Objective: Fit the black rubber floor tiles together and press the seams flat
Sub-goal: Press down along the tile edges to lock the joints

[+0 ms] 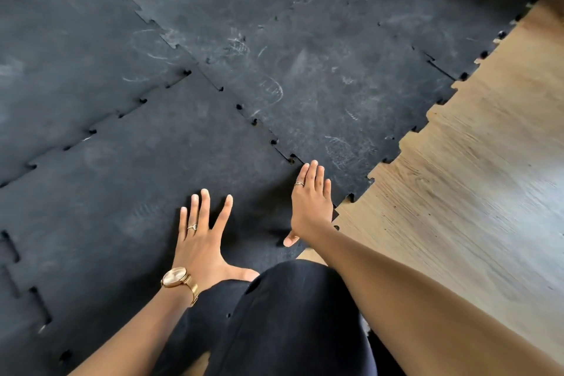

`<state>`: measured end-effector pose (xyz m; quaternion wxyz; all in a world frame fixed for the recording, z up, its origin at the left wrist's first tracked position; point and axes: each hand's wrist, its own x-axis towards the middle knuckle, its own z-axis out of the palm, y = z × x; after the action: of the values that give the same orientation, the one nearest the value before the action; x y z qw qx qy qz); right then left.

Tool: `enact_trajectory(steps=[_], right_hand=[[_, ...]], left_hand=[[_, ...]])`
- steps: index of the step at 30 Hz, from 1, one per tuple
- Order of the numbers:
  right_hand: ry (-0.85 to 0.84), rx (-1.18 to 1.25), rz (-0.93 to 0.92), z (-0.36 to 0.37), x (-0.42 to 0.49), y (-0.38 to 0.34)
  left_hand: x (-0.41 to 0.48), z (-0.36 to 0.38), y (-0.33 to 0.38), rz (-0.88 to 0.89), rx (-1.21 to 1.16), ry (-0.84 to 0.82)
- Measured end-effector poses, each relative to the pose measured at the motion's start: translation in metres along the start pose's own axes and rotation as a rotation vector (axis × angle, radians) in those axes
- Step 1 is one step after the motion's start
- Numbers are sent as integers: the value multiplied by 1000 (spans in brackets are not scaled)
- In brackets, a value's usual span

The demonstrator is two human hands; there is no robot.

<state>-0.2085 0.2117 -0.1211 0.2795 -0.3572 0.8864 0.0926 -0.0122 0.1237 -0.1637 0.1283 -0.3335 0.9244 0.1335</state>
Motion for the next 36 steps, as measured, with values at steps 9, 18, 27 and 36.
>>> enact_trajectory(steps=[9, 18, 27, 36], right_hand=[[93, 5, -20, 0, -3, 5], [102, -100, -92, -4, -2, 28], [84, -155, -78, 1, 12, 20], [231, 547, -233, 1, 12, 58]], left_hand=[[-10, 6, 37, 172, 62, 55], [-6, 6, 63, 162, 208, -4], [-3, 6, 64, 130, 232, -56], [19, -28, 32, 184, 20, 156]])
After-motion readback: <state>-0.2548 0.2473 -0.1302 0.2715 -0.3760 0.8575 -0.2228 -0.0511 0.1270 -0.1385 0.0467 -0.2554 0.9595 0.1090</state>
